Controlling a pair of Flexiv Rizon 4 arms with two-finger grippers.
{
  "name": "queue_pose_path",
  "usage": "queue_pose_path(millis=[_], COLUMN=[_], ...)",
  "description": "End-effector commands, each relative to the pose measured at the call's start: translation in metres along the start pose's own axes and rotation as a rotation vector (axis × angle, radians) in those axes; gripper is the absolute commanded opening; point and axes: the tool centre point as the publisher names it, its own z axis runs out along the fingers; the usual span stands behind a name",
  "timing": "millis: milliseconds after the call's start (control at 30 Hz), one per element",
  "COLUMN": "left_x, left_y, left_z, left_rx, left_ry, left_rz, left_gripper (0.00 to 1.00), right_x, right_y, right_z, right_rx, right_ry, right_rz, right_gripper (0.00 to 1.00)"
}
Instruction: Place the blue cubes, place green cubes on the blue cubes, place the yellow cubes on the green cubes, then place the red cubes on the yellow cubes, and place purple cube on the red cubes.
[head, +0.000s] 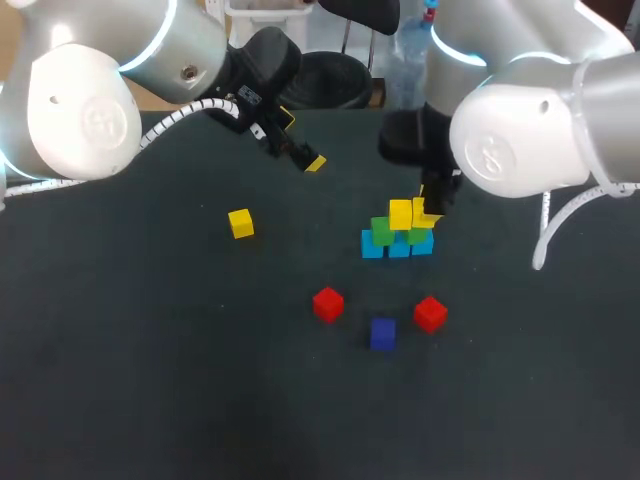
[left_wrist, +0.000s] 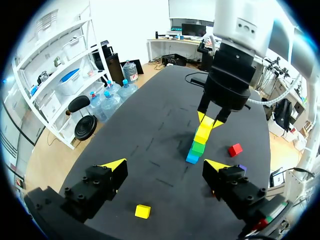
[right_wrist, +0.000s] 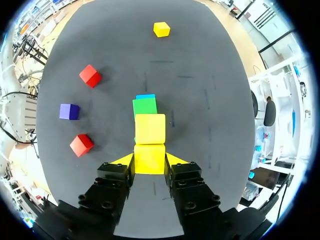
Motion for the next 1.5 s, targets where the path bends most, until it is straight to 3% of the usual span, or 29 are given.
queue_pose_path(millis=[33, 433, 767, 933, 1200, 1267, 1300, 1367, 1400, 1467, 1500], left_x=[-0.0017, -0.0017, -0.0017, -0.0017, -0.0017, -0.0017, -0.0017, -0.0017, -0.0017, -0.0017, -0.0017], left_y=[0.0002, 0.0002, 0.0002, 0.0002, 0.0002, 0.0002, 0.0002, 0.0002, 0.0002, 0.0002, 0.0002], left_z=[0.0008, 0.0008, 0.0008, 0.0008, 0.0008, 0.0008, 0.0008, 0.0008, 0.0008, 0.0008, 0.0008], left_rx=[-0.002, -0.002, -0.002, -0.002, -0.002, -0.002, -0.002, -0.002, -0.002, -0.002, -0.002], left_ry=[0.006, 0.006, 0.006, 0.006, 0.006, 0.006, 0.006, 0.006, 0.006, 0.006, 0.006], left_rz=[-0.002, -0.002, -0.002, -0.002, -0.002, -0.002, -0.002, -0.002, -0.002, -0.002, -0.002], left_gripper=[1.00, 1.00, 1.00, 1.00, 1.00, 1.00, 1.00, 1.00, 1.00, 1.00, 1.00], right_x=[-0.0006, -0.0002, -0.0005, -0.0001, 0.0007, 0.0008, 0.0009, 0.0010, 0.0010, 0.0010, 0.0010], right_y=[-0.0007, 0.0021, 0.0033, 0.0029, 0.0024, 0.0023, 0.0023, 0.0020, 0.0019, 0.0016, 0.0015], right_z=[0.0008, 0.0026, 0.0035, 0.0038, 0.0042, 0.0042, 0.0042, 0.0040, 0.0040, 0.0033, 0.0032], right_rx=[-0.005, -0.015, -0.023, -0.021, -0.019, -0.018, -0.018, -0.016, -0.015, -0.013, -0.012], right_ry=[0.000, 0.003, 0.003, 0.003, 0.005, 0.006, 0.006, 0.006, 0.006, 0.008, 0.009], right_rz=[-0.001, 0.010, 0.012, 0.015, 0.016, 0.016, 0.016, 0.016, 0.015, 0.012, 0.011], right_gripper=[0.05, 0.13, 0.32, 0.35, 0.50, 0.84, 0.94, 0.98, 0.97, 0.87, 0.77])
